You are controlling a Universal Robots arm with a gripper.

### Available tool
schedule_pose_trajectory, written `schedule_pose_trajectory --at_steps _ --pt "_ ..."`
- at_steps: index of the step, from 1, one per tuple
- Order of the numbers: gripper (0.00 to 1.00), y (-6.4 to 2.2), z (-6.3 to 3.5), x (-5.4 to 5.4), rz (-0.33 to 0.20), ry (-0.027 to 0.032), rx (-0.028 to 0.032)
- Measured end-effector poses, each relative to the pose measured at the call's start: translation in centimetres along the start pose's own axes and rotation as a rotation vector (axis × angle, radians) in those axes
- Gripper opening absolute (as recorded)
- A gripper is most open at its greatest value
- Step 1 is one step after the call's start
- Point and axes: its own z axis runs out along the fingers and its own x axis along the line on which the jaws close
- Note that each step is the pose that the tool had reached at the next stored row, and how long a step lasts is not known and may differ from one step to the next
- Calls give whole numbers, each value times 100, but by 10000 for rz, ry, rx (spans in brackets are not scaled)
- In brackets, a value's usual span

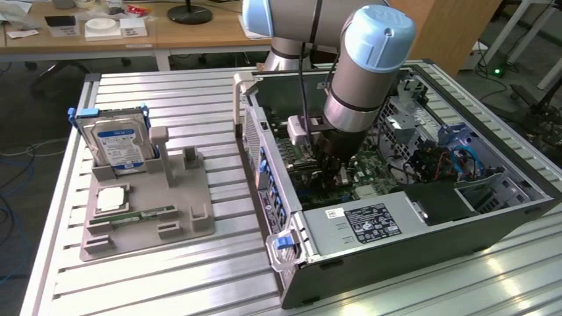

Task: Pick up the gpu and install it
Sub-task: 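Insert the gpu into the slot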

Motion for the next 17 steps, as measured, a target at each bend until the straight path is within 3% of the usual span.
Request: schedule_pose_trajectory --at_steps 7,8,11,12,17 --pt "28 2 1 0 1 -6 7" --pt "28 6 15 -4 10 -47 24" --pt "35 2 -10 -2 0 -12 23" --pt "42 2 -19 -2 0 -6 20" --pt "42 3 -125 -8 -2 -6 27"
